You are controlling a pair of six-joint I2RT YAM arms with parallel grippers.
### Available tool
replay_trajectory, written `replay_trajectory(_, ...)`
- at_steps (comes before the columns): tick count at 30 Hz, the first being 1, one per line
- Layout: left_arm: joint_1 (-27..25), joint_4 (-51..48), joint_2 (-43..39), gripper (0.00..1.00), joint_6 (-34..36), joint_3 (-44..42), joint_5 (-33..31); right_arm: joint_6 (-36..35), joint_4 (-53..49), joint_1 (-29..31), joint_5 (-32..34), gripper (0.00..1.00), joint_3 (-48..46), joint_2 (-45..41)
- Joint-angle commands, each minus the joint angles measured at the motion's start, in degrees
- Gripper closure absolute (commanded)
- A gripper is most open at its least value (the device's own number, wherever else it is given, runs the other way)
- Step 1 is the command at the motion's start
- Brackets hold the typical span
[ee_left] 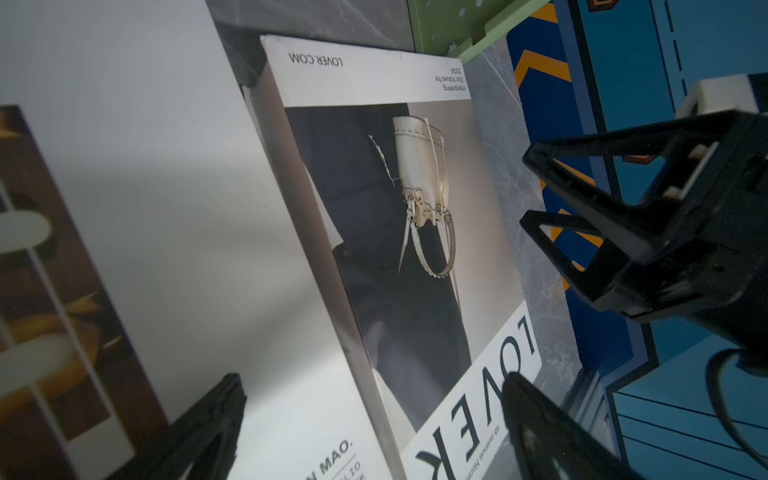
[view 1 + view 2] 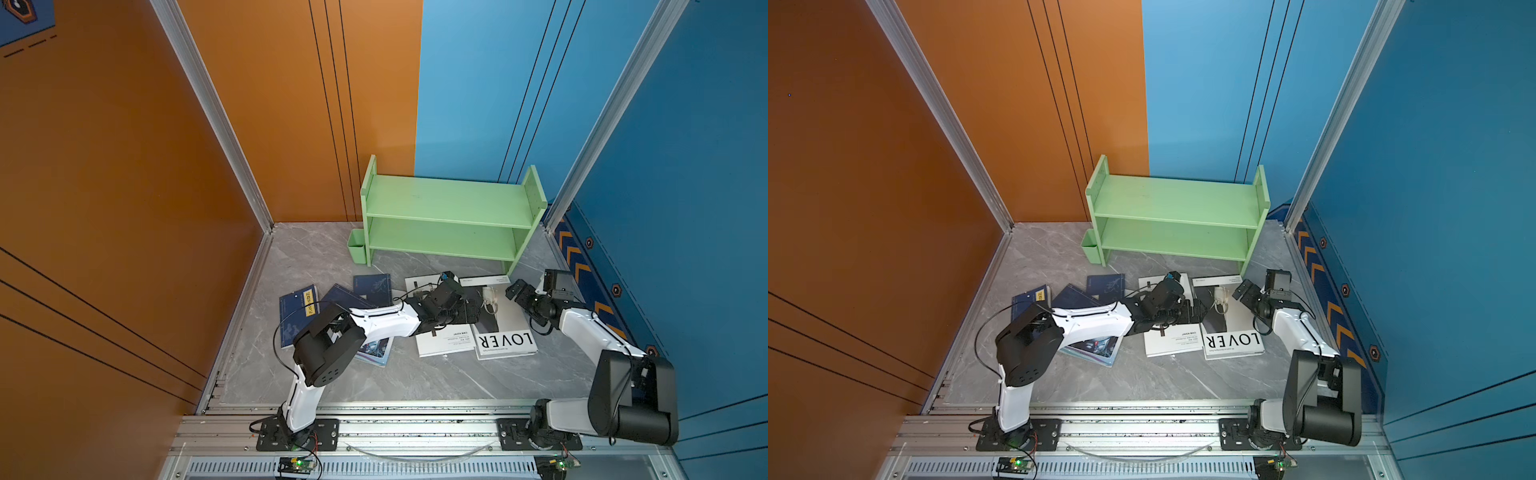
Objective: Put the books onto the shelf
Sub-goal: 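Grip the LOVER book's edges with the left and right grippers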
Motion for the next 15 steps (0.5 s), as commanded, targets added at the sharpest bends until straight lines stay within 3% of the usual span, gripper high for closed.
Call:
replay_trajectory(1,-0.8,-0.4,2.5,0.02,-3.8,4.3,1.3,-2.4,0.3,-0.6,-1.7,0.0,-1.7,2.5)
replay_trajectory(7,-1.2,-6.4,6.6,0.02,-5.2,9.4,0.5,-3.3,-0.2,1.3,-6.7,0.0,-3.8,3.0)
replay_trajectory(15,-0.1,-12.5,6.3,0.02,-5.6,9.6,-3.0,-0.3,-3.5,13.3,-6.6,0.0,-5.1,-1.8)
